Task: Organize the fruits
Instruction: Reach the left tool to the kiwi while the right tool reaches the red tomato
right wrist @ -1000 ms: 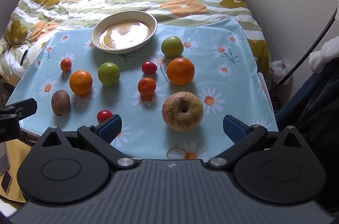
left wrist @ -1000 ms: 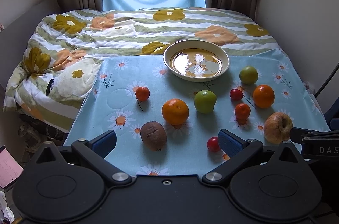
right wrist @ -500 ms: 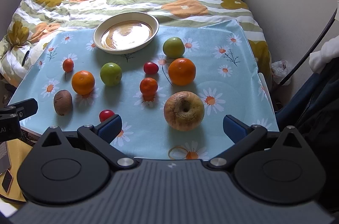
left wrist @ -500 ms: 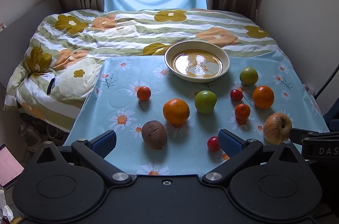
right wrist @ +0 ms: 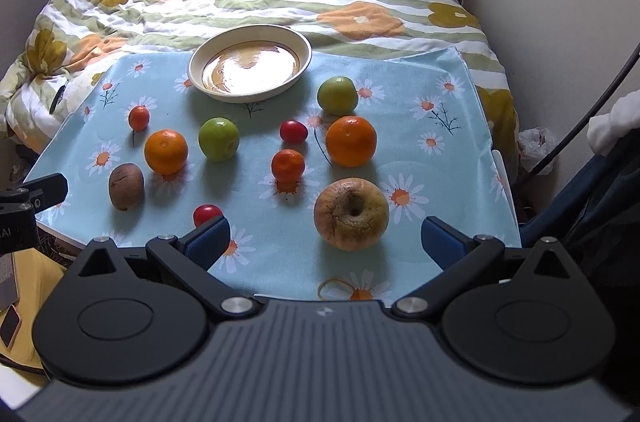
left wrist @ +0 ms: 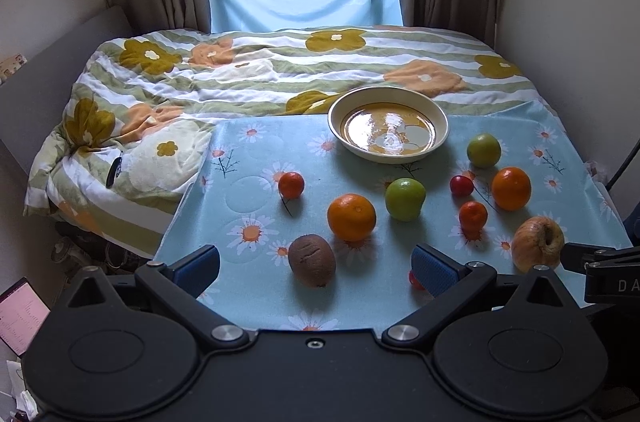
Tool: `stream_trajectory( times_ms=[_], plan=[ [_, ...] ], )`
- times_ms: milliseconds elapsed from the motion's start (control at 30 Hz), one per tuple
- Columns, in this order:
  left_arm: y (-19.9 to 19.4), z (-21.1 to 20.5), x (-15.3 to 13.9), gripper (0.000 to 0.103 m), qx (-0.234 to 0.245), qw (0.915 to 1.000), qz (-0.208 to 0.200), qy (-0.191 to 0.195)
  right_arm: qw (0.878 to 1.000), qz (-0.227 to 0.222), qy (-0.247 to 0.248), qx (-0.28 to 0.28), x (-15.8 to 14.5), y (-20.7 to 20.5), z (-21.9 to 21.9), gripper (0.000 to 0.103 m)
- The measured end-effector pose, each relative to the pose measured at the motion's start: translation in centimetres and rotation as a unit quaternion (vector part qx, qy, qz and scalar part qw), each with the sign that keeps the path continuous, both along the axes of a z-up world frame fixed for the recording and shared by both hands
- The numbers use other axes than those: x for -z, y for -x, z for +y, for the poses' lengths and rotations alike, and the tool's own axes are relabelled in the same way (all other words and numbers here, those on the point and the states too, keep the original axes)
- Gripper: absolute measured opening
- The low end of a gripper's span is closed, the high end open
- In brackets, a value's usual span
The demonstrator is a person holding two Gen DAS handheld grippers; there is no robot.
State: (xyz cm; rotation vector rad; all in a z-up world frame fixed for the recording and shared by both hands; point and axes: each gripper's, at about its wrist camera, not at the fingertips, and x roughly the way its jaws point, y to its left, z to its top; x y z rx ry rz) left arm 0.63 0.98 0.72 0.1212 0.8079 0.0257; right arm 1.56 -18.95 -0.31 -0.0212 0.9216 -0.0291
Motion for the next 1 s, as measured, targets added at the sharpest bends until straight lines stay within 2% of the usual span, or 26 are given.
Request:
stream_trajectory(
  times_ms=[200, 333, 600, 800, 1000],
  plan=[
    [-0.1, 1.2, 1.2, 0.103, -0.015, 0.9996, -0.013, -0.020, 0.999, 0.008, -0.014, -0.046, 1.5, -0.8, 0.3, 0.103],
    [-0.6, 1.8, 2.6, 0.103, 0.002, 0.9992, -0.016, -0.036, 0.996, 0.007, -0.042, -0.076, 3.1, -1.3, 0.6, 0.103],
    [-2.9, 3.3, 6.2, 0.103, 0.111, 0.9924, -0.007, -0.054, 0.992, 0.010, -0.081, -0.091, 6.1, -2.4, 2.4, 0.103],
    [-4.9, 4.5, 9.4, 0.103, 0.198, 0.9780, 0.008, -0.064, 0.993, 0.019, -0.089, -0.076, 8.5, -3.2, 4.3, 0.103],
    [-7.0, 5.3, 11.7, 0.100, 0.260, 0.9634, 0.030, -0.057, 0.995, 0.038, -0.079, -0.051, 10.7, -4.4, 6.1, 0.103]
  ],
)
